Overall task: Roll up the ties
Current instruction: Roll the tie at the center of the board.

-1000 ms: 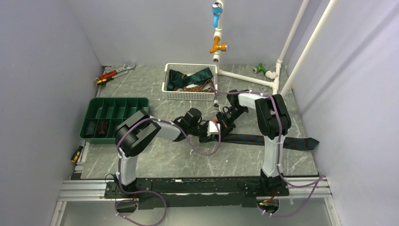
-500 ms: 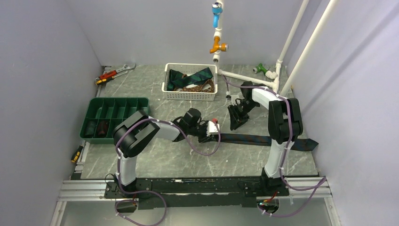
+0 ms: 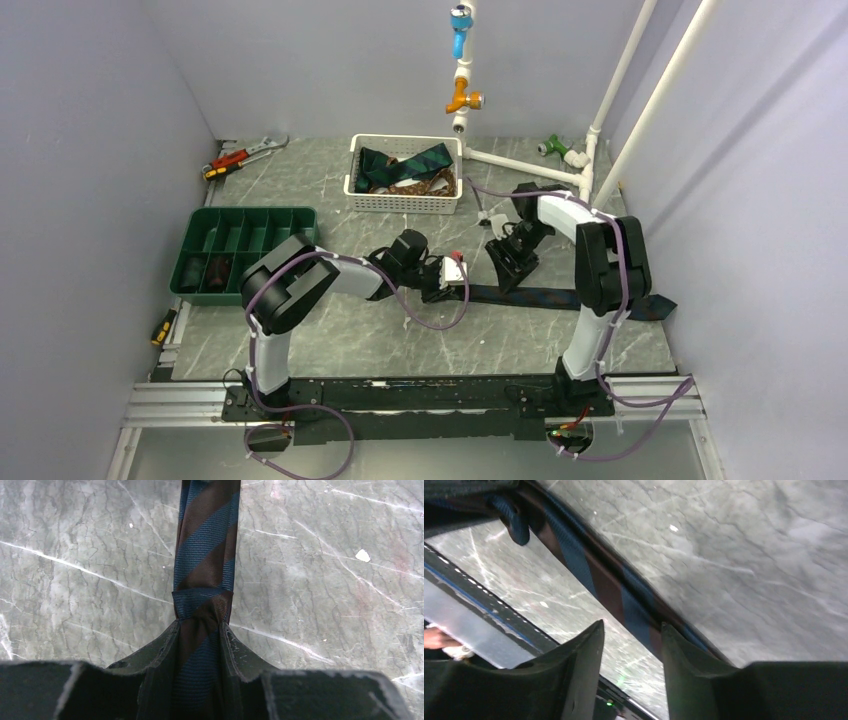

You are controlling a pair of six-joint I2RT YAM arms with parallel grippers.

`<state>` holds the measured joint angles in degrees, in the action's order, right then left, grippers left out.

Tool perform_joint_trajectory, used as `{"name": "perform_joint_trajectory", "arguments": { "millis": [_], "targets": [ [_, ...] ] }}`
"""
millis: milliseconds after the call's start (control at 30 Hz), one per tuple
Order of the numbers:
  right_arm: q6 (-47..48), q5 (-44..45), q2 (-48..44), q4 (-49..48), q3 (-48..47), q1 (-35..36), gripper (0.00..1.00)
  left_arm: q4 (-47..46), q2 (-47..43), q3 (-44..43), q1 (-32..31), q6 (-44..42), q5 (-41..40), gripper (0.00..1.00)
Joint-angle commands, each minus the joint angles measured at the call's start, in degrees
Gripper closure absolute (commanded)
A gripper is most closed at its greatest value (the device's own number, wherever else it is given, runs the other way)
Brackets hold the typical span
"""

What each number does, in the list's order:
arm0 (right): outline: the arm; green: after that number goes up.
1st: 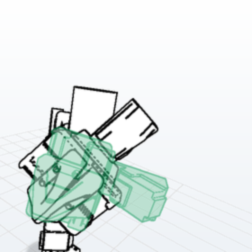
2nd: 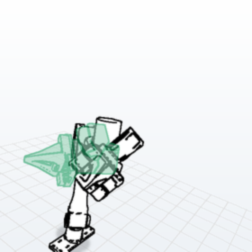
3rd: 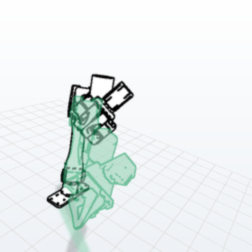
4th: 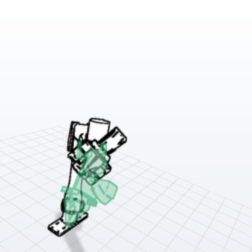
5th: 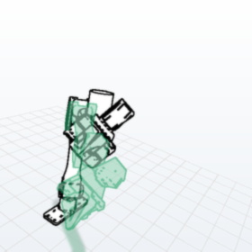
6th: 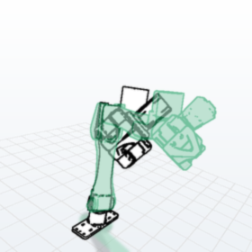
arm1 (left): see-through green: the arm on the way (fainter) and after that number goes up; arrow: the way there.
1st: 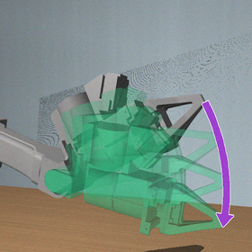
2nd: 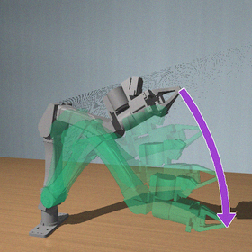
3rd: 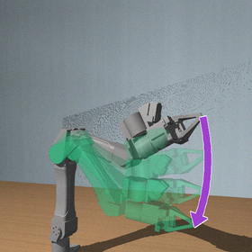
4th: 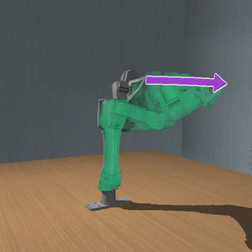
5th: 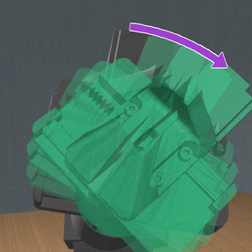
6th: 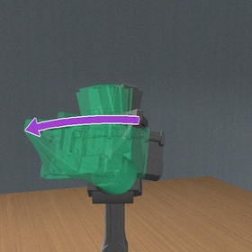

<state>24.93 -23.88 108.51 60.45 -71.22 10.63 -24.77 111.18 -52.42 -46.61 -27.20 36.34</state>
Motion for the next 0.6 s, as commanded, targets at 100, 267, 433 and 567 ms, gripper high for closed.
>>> {"name": "perform_joint_trajectory", "arguments": {
  "millis": [100, 267, 433, 567],
  "targets": [
    [9.8, 8.9, -10.2, 0.9, 5.1, -5.5, 0.36, 10.6, 1.1, 1.9, 0.9, -0.2, -3.6, 0.73],
    [19.0, 14.6, -16.3, -0.2, 11.1, -11.0, 0.37, 11.6, 0.3, 2.5, 1.3, -1.0, -3.8, 0.73],
    [33.1, 21.6, -24.2, -3.6, 19.3, -19.2, 0.38, 12.8, 0.3, 2.5, 2.0, -1.7, -4.1, 0.73],
    [41.8, 27.1, -29.1, -8.4, 24.9, -24.3, 0.51, 13.2, 0.2, 2.7, 2.1, -2.1, -3.8, 0.73]
  ]
}}
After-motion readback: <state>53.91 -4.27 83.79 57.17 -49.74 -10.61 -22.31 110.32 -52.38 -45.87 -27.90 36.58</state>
